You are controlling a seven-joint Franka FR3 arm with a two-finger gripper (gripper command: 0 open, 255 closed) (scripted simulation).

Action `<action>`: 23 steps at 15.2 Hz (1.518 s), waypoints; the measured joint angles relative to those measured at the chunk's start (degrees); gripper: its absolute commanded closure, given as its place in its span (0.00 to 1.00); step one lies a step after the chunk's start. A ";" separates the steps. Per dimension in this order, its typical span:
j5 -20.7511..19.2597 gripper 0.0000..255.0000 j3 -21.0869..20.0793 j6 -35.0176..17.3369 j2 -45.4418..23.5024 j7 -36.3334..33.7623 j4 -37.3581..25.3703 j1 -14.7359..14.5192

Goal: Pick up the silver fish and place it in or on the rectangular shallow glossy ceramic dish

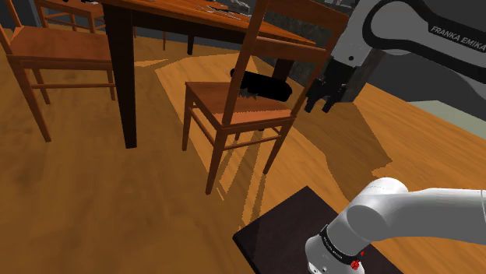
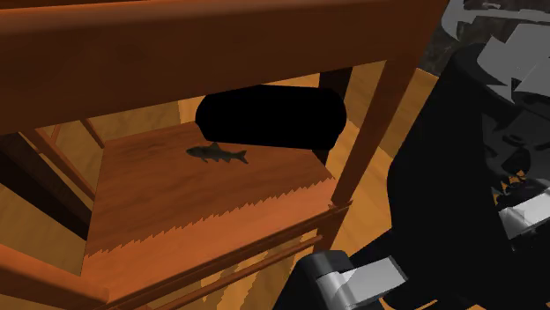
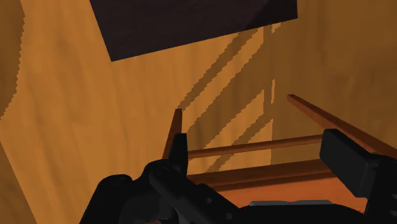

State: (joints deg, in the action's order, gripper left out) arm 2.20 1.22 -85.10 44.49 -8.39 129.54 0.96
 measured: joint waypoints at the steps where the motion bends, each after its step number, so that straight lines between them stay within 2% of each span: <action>1: 0.00 0.00 0.00 0.00 0.00 0.00 0.00 0.00; 6: -1.51 0.00 -3.74 -7.04 -5.09 -2.95 -0.76 -0.01; 11: -5.09 0.00 -7.65 -14.86 -11.34 -7.25 -4.76 0.81; 12: -5.87 0.00 -8.22 -13.46 -11.63 -8.06 -5.53 1.19; 13: -6.78 0.00 -8.67 -9.32 -12.14 -9.27 -7.13 1.59; 14: -7.93 0.00 -9.18 -9.45 -12.27 -9.64 -6.45 1.72; 16: -9.04 0.00 -9.92 -5.15 -12.52 -10.84 -7.96 2.01; 18: -9.36 0.00 -9.96 -5.81 -12.47 -11.21 -7.74 2.12; 21: -11.81 0.00 -10.57 1.37 -12.88 -13.22 -9.98 2.66; 22: -12.90 0.00 -10.72 5.92 -13.29 -13.66 -11.56 2.57; 23: -12.93 0.00 -10.72 7.37 -13.26 -13.66 -11.54 2.56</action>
State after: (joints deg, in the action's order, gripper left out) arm -10.73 -9.49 -77.72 31.23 -22.06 118.00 3.52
